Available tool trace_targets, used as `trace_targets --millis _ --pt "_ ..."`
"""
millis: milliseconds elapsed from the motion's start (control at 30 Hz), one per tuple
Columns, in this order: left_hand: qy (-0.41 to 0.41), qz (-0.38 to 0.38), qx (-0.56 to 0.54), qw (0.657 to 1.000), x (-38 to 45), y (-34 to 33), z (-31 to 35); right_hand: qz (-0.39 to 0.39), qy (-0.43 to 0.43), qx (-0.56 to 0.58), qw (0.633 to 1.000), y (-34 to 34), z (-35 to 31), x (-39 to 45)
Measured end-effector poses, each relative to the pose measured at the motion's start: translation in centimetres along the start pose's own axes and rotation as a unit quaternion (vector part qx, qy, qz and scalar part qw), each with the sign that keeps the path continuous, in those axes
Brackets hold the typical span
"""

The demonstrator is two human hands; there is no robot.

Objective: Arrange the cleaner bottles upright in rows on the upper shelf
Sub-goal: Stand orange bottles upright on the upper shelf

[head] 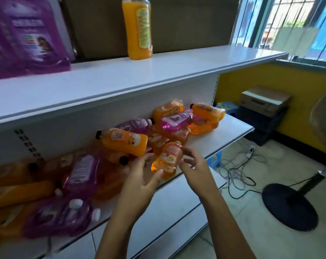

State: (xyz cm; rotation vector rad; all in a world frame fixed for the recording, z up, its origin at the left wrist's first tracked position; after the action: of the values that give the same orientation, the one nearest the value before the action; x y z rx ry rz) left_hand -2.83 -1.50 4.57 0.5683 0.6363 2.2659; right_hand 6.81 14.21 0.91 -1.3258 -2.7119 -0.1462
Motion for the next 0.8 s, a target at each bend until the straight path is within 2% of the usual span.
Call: trace_targets --millis 100,200,333,433,533,700,800 --pt "0.027 -0.051 0.051 0.997 2.7 -4.5 -0.8 -0.022 -0.039 -0.037 0.998 1.0 2.0 2.5" --pt "0.066 -0.067 0.118 0.989 4.9 -8.2 -3.0 -0.045 -0.059 -0.066 0.995 1.9 3.1 5.3" --pt "0.111 -0.062 0.17 0.977 6.9 -10.2 -4.8 -0.086 -0.086 -0.091 0.988 2.1 4.8 9.2" --pt "0.134 -0.087 0.227 0.961 7.7 -11.0 -5.6 -0.152 -0.085 -0.143 0.974 0.9 6.7 11.8" --pt "0.172 -0.088 0.205 0.96 8.2 -11.7 -6.7 -0.196 -0.104 -0.169 0.96 0.0 8.7 13.2" --pt "0.193 -0.048 0.196 0.96 8.9 -11.9 -7.9 -0.252 -0.107 -0.108 0.956 -0.7 11.2 15.2" --pt "0.214 -0.057 0.188 0.957 9.4 -11.7 -8.6 -0.277 -0.1 -0.07 0.953 -0.8 12.7 15.7"
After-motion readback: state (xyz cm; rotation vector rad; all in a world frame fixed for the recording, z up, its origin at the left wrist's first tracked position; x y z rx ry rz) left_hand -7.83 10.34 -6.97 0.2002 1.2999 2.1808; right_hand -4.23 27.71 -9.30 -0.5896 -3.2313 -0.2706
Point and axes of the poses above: each hand's wrist, its own x-axis towards the middle knuckle, its own y-axis out of the back of the hand, z = x × y, the point moved 6 cm from there along x, towards the middle knuckle, and after that the axes turned 13 degrees about x, right-handed, at the moved point
